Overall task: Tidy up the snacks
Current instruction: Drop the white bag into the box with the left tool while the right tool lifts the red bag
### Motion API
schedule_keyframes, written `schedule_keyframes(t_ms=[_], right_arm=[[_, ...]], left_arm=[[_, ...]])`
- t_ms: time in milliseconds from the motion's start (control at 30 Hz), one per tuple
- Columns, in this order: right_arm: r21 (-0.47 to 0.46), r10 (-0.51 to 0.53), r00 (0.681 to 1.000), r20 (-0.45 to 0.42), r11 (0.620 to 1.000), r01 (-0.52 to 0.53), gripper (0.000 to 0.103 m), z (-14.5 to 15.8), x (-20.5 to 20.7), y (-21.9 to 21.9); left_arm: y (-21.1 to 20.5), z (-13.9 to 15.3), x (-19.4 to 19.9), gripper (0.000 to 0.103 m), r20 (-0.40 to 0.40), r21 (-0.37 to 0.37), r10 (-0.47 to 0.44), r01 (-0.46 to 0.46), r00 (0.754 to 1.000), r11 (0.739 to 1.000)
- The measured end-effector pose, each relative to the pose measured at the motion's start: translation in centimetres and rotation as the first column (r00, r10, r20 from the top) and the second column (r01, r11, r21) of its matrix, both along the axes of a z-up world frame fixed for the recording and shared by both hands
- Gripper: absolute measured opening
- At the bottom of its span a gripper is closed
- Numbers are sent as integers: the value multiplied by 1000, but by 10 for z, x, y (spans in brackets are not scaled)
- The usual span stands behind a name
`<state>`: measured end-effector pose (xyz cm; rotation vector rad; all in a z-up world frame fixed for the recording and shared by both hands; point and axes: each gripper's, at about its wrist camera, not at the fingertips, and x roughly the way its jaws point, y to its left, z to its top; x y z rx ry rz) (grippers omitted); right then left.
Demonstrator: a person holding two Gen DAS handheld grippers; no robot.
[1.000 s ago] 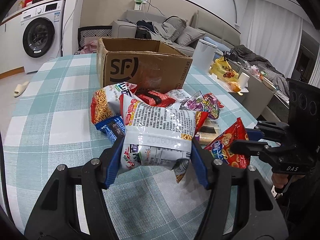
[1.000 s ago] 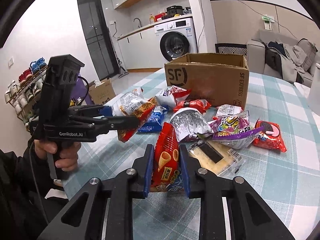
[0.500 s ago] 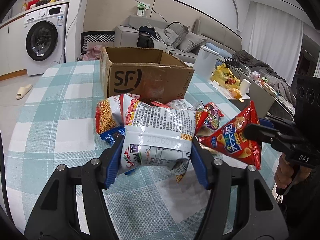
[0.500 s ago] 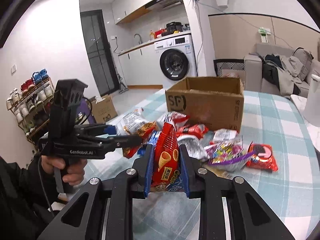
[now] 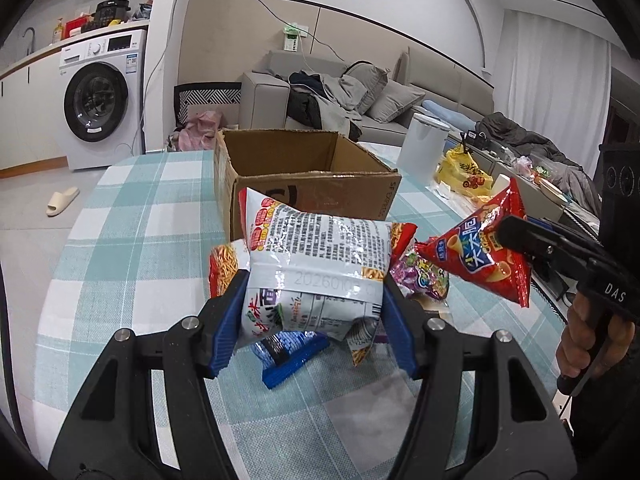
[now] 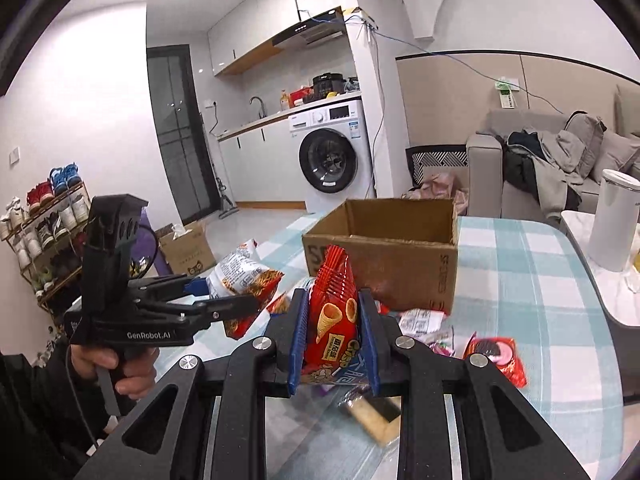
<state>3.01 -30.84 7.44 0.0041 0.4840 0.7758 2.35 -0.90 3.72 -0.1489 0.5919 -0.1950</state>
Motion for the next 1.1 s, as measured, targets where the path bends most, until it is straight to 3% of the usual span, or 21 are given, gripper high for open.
schedule_keyframes(t_ms=[367, 1100], right_arm=[[36, -25, 1000, 7, 999, 24, 24, 12, 25, 2], [94, -98, 995, -10, 991, 98, 24, 36, 93, 12]], left_arm=[[-3, 15, 32, 60, 13, 38, 49, -50, 999, 998], [5, 38, 113, 60, 37, 30, 81, -82, 996, 996]])
